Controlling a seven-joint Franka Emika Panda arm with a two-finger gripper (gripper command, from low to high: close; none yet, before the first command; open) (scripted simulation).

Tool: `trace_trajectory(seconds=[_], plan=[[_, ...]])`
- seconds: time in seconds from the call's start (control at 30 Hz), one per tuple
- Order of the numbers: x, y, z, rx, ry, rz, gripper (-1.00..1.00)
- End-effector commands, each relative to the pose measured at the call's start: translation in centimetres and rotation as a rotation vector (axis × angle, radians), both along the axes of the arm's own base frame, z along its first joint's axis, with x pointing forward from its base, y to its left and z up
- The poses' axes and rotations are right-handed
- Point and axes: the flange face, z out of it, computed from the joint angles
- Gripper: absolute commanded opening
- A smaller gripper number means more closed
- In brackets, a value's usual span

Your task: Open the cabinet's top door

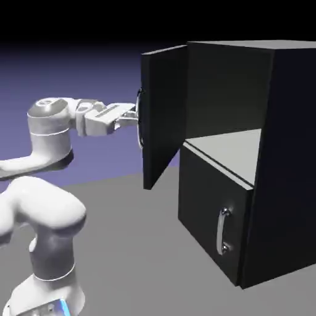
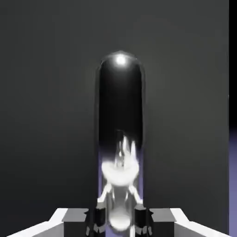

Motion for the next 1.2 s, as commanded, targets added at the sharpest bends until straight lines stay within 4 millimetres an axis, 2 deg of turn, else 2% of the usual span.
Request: trace_trajectory(seconds=[0.0, 0.23, 0.53, 0.87, 1.13, 1.17], plan=[[-0.3, 0.6, 0.0, 0.000, 0.000, -0.019, -1.00], [-2.2, 5.8, 0.0, 0.000, 0.000, -0.168, -1.00], [-3.6, 14.6, 0.0, 0.000, 0.000, -0.408, -1.00], [-3.0, 23.1, 0.0, 0.000, 0.000, -0.637, -1.00], [-1.4, 28.9, 0.0, 0.000, 0.000, -0.797, -1.00], [-1.4, 28.9, 0.0, 0.000, 0.000, -0.799, -1.00]])
